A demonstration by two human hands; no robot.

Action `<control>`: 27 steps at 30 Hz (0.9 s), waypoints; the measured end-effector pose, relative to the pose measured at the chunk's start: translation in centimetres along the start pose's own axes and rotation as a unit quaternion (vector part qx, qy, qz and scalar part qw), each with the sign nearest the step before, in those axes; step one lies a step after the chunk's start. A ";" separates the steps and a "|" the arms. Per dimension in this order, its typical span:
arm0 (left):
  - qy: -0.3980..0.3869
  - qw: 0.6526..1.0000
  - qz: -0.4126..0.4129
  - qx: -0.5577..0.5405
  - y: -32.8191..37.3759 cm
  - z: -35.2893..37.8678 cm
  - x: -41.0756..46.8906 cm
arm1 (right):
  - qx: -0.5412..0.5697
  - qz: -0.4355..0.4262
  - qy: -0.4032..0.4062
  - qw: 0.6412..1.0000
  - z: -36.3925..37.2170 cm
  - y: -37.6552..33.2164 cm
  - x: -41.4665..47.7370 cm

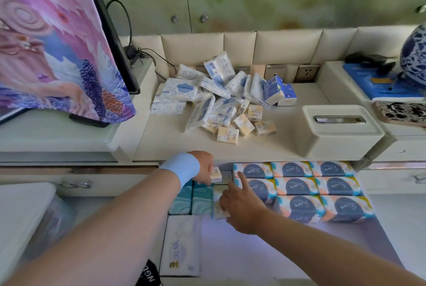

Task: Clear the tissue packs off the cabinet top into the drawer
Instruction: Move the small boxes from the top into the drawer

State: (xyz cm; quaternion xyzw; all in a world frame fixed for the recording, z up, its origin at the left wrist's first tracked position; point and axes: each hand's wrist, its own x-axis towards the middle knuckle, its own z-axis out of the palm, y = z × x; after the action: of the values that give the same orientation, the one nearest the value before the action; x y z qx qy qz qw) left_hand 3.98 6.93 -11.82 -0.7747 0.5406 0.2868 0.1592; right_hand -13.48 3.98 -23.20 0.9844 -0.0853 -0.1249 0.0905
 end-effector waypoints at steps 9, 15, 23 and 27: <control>0.005 1.000 0.001 -0.003 -2.0 1.5 -0.4 | -0.070 0.019 -0.051 0.996 2.0 -0.8 1.5; 0.019 0.999 0.026 -0.024 -2.0 0.6 -0.1 | 0.047 0.063 0.088 0.993 1.7 -0.3 2.6; 0.020 0.996 0.058 -0.062 -0.4 1.0 1.3 | 0.289 0.099 0.248 0.919 -1.1 2.6 2.9; 0.006 0.997 0.066 -0.037 0.8 2.2 1.6 | 0.235 0.094 0.165 0.953 -0.1 3.5 2.4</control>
State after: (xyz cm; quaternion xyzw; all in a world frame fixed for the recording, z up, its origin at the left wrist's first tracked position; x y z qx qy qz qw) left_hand 3.02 6.66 -14.50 -0.7443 0.5808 0.3118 0.1072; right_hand -11.73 0.14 -22.99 0.9722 -0.1886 0.0716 -0.1192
